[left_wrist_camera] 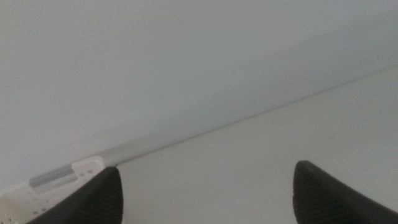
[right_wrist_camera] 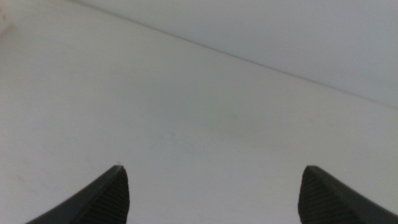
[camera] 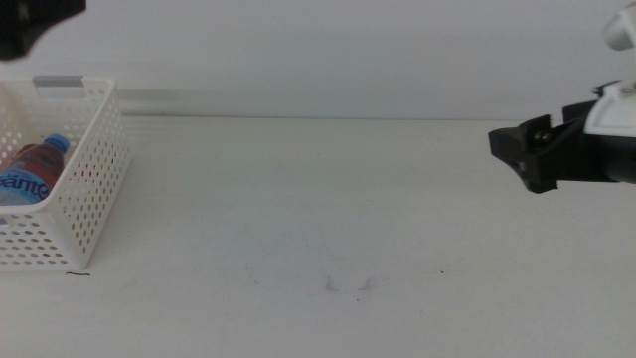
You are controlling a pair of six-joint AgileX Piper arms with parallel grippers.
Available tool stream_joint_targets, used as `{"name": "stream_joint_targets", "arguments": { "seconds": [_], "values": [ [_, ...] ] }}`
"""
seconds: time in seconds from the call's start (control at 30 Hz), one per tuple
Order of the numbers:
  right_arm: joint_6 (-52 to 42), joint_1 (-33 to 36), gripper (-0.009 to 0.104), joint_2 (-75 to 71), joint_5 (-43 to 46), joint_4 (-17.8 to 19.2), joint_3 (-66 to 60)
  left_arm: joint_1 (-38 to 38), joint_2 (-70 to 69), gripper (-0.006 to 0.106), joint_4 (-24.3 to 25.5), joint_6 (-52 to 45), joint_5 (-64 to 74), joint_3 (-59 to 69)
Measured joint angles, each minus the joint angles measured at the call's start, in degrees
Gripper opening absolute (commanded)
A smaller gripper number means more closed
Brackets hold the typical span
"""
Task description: Use arms to grab the bottles and put them into the dustbin to the left of the table.
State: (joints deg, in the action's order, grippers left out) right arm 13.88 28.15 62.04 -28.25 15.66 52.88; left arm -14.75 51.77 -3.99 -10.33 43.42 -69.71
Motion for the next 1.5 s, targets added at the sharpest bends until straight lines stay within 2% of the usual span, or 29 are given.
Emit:
{"name": "stream_joint_targets", "arguments": {
  "seconds": [0.1, 0.2, 0.37, 0.53, 0.7, 0.9, 1.5],
  "values": [
    [0.0, -3.7, 0.088, -3.4, 4.0, -8.4, -3.0, 0.0, -2.8, 0.094, 0.1, 0.0, -10.7, 9.4],
    [0.0, -9.7, 0.088, -9.2, 11.9, -14.8, -8.4, 0.0, -6.9, 0.094, 0.5, 0.0, -23.2, 22.2],
    [0.0, -19.4, 0.088, -24.0, 20.4, -17.3, -22.6, 2.3, -18.1, 0.094, 0.5, 0.0, -31.7, 42.4],
    [0.0, -24.8, 0.088, -41.1, 20.2, -14.3, -36.1, 7.2, -35.6, 0.094, 0.2, 0.0, -32.2, 55.9],
    [0.0, -25.8, 0.088, -54.9, 14.2, -10.5, -44.7, 13.1, -50.3, 0.094, -1.5, 0.0, -32.1, 64.8],
    [0.0, -25.8, 0.088, -61.6, 13.2, -7.0, -51.3, 17.5, -51.5, 0.094, -2.4, 0.0, -32.1, 67.6],
    [0.0, -25.9, 0.088, -61.7, 13.0, -6.3, -52.6, 18.1, -51.5, 0.094, -2.1, 0.0, -33.9, 69.7]
  ]
}}
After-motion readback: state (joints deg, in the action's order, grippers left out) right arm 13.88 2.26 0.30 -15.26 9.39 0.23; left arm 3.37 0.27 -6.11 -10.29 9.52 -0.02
